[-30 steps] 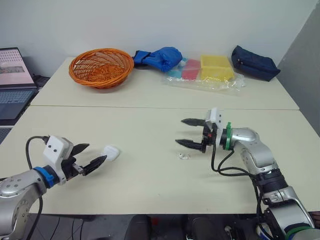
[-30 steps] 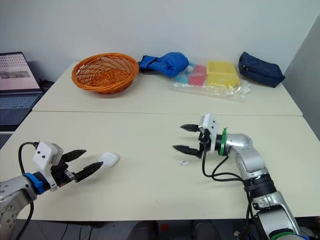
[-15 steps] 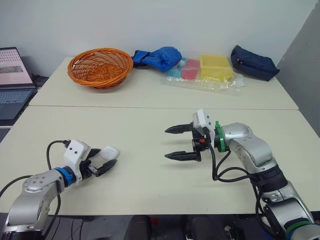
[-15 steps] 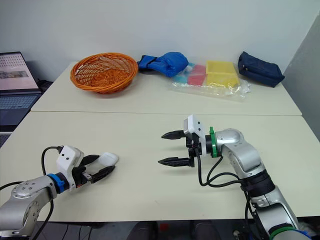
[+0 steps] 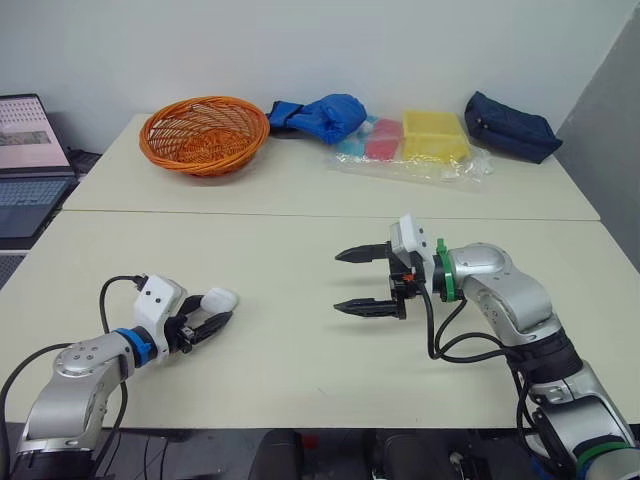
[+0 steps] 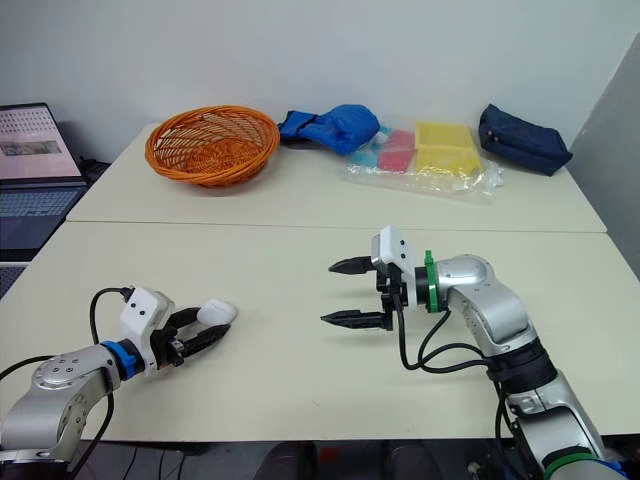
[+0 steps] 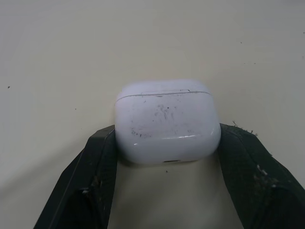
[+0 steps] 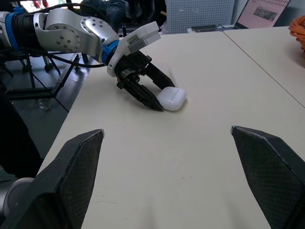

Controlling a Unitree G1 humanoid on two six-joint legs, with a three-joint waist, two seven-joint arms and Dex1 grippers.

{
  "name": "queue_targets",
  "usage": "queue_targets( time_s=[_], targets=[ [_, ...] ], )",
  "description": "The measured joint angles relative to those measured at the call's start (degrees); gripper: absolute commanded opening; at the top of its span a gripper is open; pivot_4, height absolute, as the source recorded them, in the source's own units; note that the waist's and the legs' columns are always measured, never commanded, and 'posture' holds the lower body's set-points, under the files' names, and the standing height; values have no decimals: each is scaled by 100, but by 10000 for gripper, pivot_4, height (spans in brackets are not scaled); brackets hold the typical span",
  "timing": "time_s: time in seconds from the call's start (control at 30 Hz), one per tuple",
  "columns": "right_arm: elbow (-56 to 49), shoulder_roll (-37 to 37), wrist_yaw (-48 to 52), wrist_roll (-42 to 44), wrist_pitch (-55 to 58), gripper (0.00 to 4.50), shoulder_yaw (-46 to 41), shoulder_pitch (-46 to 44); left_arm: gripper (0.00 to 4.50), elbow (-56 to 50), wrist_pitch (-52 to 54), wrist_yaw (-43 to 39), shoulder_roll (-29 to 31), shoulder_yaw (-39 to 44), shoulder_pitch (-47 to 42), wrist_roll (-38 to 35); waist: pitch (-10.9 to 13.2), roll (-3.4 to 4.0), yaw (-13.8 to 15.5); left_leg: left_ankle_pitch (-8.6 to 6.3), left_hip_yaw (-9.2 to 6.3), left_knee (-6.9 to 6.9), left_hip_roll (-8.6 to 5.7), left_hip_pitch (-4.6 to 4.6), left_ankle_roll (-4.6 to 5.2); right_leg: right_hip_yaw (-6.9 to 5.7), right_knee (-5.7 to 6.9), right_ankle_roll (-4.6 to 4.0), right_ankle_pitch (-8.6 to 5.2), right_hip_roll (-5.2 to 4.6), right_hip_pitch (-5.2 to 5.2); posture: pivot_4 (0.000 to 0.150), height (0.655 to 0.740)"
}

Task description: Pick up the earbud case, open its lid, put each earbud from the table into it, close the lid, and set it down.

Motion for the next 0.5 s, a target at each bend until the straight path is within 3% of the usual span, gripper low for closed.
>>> queue_targets(
  time_s=[0.1,0.2,0.37,0.5],
  targets=[
    [-1,-58,-21,0,7,45000,-45,0,27353,23,-93,-61,-1,-48,-39,58,0,0,5,0,-1,0,-1,-3,0,-2,-2,0,0,-2,-1,1500,7400],
    [-21,-162,-239,-27,187,45000,-144,-30,27353,190,-872,-197,-30,-474,-580,445,1,-1,69,1,-7,8,2,-25,0,-9,-2,-5,0,-4,-9,1500,7400],
    [-55,158,-1103,411,1401,45000,-655,-570,27353,622,-3449,-535,-145,-1132,-2252,1272,0,-2,138,2,14,8,-1,-25,1,-4,-3,-20,27,-3,-11,1500,7400],
    [-87,252,-1643,746,2375,45000,-987,-1081,27353,1602,-5615,-637,-521,-1775,-3459,1876,-4,-5,136,-1,19,6,-5,-29,5,-4,-12,-14,26,17,-8,1500,7400]
  ],
)
